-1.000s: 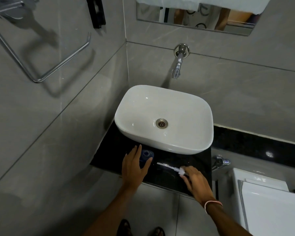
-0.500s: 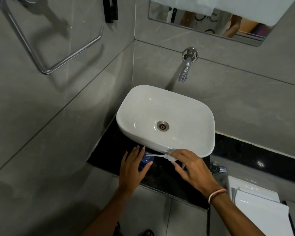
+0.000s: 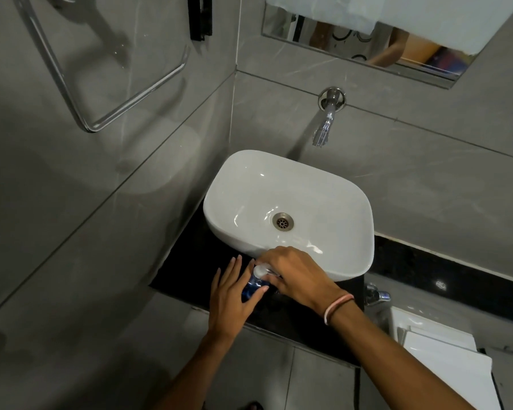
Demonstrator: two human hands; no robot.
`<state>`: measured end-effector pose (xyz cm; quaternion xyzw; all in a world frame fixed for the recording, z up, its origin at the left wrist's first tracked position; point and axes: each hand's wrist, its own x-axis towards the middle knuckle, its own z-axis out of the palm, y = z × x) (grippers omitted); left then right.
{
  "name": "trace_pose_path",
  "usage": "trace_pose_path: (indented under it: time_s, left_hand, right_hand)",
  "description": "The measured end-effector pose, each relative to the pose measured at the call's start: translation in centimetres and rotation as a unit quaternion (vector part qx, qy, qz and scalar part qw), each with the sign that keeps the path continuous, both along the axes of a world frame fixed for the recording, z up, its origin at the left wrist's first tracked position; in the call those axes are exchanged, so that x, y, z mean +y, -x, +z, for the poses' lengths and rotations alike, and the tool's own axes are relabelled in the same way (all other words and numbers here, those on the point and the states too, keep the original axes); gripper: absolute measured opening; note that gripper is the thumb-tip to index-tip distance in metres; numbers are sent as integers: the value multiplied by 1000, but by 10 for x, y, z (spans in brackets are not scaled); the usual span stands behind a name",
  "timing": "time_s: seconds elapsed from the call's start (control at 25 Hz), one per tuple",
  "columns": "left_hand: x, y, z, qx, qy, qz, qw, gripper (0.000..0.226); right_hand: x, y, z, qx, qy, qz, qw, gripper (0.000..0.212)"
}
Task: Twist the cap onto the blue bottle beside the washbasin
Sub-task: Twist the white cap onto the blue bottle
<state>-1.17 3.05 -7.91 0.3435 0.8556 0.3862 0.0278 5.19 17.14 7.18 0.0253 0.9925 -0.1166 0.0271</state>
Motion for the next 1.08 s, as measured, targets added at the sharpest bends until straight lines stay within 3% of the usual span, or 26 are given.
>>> trace_pose_path:
  time_s: [0.2,0.32,0.4,0.56,0.72,0.8,0.92,1.08]
  left_hand:
    - [-1,3,1,35,36,-3,999,69]
    - [-1,5,1,39,39,-4,998,67]
    - [-1,5,0,34,38,-3,999,64]
    - [-2,6,-1,50,61,-17,997,64]
    - [-3,6,-3,45,66,-14,997,66]
    - [-4,6,-3,40,62,-13,997,67]
    - [-4,6,-2,45,62,-15,997,67]
    - [-4,6,-2,45,65,-7,997,64]
  right_hand:
    - [0,7,-29,-46,65,-85,993,28]
    - [0,8,-38,-24,78,-121,989,23]
    - [-3,7,-44,2,80,-158,984,34]
    - [-5,-7,-59,32,282,-184,941,53]
    - [-8,-7,-71,83,327,-213,917,18]
    - [-12,-5,-73,105,333,-255,902,31]
    - [-10,-12,-81,90,373,-242,891,59]
    - [-6,-23,-90,109,390,-268,874,28]
